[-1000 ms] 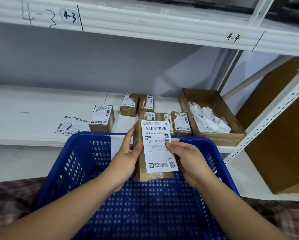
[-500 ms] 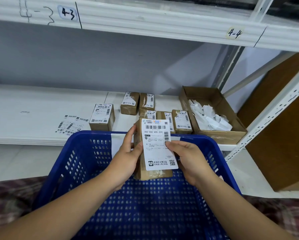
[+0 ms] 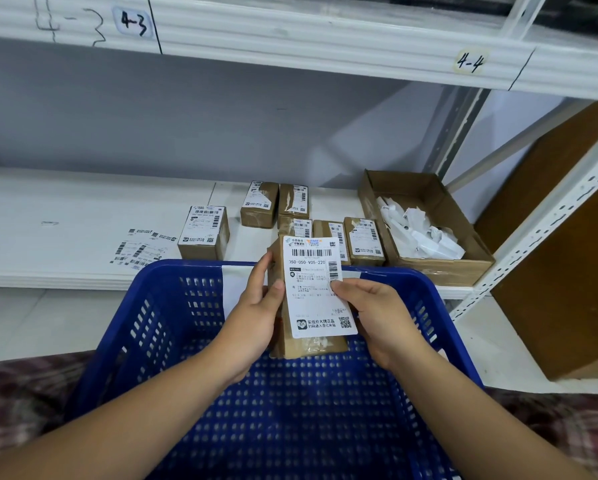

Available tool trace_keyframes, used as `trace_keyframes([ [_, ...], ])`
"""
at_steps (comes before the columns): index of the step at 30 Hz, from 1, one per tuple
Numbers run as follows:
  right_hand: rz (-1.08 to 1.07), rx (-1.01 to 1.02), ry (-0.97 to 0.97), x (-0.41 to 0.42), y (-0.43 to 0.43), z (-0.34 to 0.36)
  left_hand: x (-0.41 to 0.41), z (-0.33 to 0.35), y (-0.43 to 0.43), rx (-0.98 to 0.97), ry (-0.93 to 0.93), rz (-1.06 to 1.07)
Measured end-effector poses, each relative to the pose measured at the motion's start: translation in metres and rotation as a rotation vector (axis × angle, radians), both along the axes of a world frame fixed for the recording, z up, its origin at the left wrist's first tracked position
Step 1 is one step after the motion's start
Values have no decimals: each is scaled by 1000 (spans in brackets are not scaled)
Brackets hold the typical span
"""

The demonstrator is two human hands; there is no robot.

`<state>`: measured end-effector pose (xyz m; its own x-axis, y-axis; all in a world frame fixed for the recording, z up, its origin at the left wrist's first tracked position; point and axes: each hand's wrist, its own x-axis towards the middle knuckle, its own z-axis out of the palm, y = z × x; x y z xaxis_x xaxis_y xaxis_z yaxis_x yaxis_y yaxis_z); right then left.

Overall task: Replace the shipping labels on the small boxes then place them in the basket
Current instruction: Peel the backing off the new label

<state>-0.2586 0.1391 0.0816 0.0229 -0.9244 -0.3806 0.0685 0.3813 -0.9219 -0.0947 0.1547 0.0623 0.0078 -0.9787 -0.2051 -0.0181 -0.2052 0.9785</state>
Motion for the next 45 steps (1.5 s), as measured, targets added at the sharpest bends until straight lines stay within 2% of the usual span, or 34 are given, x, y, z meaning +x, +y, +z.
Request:
trace_keyframes([
  [15, -4, 13, -24, 0, 1, 1, 1, -1, 0, 4, 6, -29],
  [38, 3, -93, 67, 3, 6, 3, 2, 6, 0, 38, -2, -76],
  [45, -18, -96, 53, 2, 6, 7, 4, 11, 1, 48, 55, -113],
])
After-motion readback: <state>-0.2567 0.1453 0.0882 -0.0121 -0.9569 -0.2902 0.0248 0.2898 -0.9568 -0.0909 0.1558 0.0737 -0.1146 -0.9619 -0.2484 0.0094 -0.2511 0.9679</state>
